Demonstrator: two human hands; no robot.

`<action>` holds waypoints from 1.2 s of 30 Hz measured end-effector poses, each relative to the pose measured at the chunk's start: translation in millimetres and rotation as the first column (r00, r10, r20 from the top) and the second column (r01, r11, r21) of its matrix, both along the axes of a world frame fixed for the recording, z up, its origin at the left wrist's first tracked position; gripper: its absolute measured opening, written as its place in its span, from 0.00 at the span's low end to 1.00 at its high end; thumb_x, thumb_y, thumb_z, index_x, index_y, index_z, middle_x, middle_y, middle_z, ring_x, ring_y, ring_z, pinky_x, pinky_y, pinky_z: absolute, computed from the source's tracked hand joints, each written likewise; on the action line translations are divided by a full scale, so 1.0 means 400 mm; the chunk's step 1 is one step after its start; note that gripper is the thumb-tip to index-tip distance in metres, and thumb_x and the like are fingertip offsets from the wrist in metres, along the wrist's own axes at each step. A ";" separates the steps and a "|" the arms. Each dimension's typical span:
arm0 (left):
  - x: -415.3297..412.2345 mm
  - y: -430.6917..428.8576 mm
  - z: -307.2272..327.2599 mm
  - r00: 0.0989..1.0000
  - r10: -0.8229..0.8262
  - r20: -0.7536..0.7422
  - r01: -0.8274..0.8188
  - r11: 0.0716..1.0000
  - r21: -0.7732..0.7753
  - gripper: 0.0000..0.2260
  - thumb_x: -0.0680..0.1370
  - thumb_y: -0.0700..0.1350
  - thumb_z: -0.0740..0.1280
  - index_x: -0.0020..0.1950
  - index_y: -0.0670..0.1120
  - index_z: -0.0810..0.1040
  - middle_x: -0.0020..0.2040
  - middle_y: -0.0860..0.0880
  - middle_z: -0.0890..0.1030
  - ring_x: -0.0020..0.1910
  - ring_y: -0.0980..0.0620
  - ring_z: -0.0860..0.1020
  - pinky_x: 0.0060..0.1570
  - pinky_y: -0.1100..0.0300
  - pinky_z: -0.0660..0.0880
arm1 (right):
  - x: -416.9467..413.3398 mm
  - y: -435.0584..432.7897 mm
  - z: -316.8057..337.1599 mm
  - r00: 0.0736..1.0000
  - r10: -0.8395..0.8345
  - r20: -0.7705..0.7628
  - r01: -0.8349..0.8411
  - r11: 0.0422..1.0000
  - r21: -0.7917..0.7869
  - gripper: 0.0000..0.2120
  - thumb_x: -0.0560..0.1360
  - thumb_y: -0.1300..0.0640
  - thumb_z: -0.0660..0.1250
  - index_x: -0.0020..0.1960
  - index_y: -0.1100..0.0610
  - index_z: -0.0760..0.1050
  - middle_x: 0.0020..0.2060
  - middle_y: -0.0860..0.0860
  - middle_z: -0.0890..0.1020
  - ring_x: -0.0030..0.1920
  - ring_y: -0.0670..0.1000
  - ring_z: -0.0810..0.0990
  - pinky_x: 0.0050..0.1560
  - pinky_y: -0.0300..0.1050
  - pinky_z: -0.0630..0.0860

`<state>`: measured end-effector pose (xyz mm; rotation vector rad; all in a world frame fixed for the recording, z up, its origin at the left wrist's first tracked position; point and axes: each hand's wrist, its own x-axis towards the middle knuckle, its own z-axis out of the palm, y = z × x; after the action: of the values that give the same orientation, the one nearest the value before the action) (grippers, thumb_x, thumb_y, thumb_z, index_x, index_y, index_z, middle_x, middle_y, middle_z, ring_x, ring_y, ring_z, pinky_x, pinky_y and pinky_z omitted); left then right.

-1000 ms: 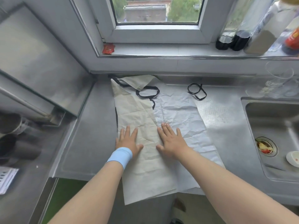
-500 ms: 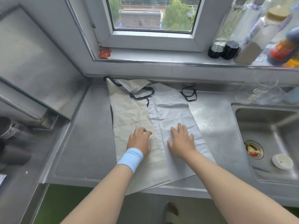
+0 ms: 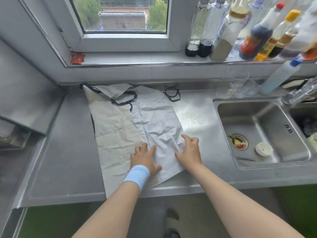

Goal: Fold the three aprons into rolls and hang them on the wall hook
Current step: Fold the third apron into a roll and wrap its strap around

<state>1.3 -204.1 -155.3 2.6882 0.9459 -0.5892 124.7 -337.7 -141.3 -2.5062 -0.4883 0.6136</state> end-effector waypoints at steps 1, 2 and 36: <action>0.001 0.000 0.002 1.000 -0.004 -0.007 0.004 1.000 -0.002 0.38 0.67 0.66 0.66 0.73 0.61 0.56 0.74 0.49 0.55 0.70 0.42 0.56 0.63 0.47 0.64 | 0.001 0.003 0.012 0.995 -0.080 -0.057 0.082 0.996 0.032 0.39 0.68 0.53 0.71 0.75 0.52 0.57 0.63 0.54 0.64 0.58 0.57 0.76 0.55 0.47 0.74; 0.001 0.000 0.005 1.000 -0.011 -0.017 0.011 1.000 -0.008 0.38 0.67 0.66 0.66 0.73 0.61 0.55 0.74 0.49 0.55 0.70 0.42 0.56 0.63 0.47 0.64 | 0.004 0.008 0.023 0.980 -0.156 -0.122 0.157 0.988 -0.003 0.44 0.67 0.50 0.72 0.76 0.53 0.54 0.63 0.54 0.65 0.58 0.58 0.77 0.53 0.46 0.73; -0.342 0.279 0.150 0.887 0.379 -0.263 -0.444 0.857 -0.262 0.11 0.78 0.48 0.63 0.54 0.41 0.77 0.48 0.46 0.79 0.48 0.45 0.80 0.46 0.58 0.77 | -0.310 0.289 0.060 0.783 0.575 -0.240 -0.621 0.745 -0.243 0.22 0.76 0.49 0.58 0.69 0.44 0.71 0.72 0.47 0.70 0.70 0.52 0.70 0.70 0.50 0.66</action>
<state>-135.6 -92.5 -95.2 2.0808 1.3111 -0.8442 0.9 -222.2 -117.1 -2.5349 -1.2588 1.1975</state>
